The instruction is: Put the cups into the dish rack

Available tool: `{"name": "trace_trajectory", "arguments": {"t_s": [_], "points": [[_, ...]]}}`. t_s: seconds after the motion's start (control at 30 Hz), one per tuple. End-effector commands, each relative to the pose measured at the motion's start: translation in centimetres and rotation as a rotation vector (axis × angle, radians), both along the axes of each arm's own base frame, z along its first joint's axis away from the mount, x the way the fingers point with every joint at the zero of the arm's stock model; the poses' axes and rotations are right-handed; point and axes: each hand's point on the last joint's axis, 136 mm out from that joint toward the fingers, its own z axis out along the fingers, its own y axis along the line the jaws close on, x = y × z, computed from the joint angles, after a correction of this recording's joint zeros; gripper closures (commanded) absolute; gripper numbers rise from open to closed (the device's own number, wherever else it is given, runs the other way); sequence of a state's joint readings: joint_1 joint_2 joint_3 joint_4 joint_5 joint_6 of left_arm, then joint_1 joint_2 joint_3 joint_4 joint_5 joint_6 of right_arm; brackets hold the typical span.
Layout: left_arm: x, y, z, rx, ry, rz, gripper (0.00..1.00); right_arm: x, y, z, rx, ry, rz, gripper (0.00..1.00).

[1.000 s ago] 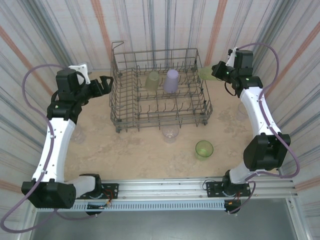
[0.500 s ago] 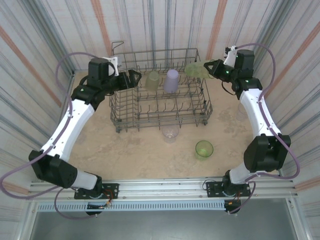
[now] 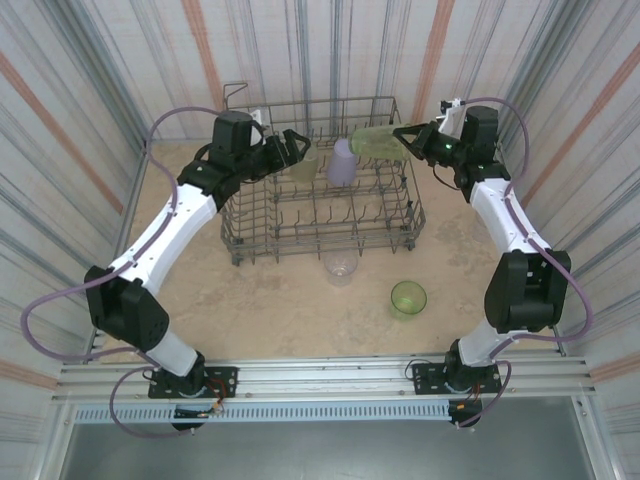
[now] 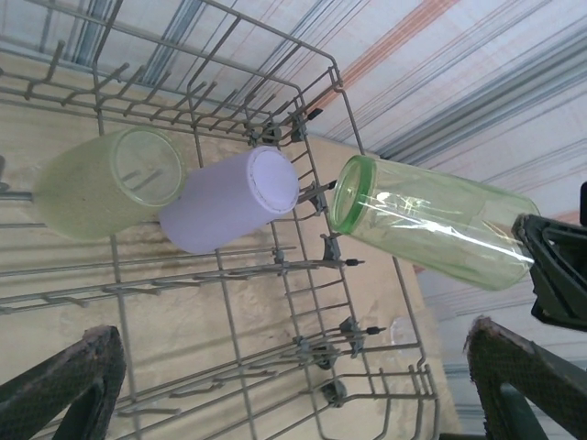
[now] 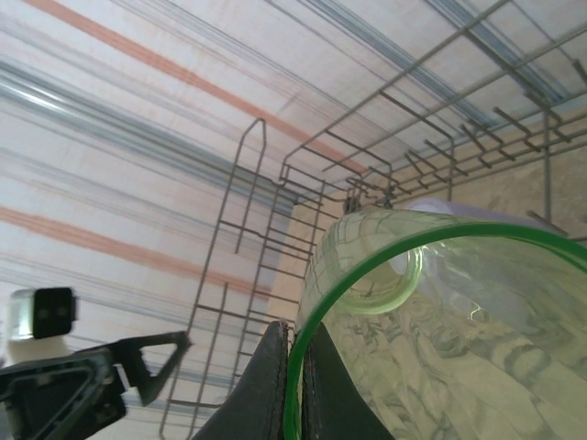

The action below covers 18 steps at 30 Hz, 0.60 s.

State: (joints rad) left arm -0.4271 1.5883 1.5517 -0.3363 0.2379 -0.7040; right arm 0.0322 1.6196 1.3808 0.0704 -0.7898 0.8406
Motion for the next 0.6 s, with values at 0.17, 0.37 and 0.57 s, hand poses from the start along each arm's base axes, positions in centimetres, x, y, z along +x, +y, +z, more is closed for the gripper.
{"name": "trace_trajectory", "arguments": {"t_s": [0.17, 0.37, 0.57], "points": [[2.3, -1.7, -0.1, -0.209, 0.065, 0.078, 0.01, -0.3, 1.4, 1.4, 0.108, -0.059, 0.071, 1.00], [3.5, -2.7, -0.6, -0.310, 0.104, 0.089, 0.01, -1.3, 2.4, 1.3, 0.166, -0.071, 0.101, 1.00], [4.9, -5.3, -0.6, -0.419, 0.157, 0.015, 0.01, -2.5, 3.4, 2.3, 0.199, -0.112, 0.119, 1.00]]}}
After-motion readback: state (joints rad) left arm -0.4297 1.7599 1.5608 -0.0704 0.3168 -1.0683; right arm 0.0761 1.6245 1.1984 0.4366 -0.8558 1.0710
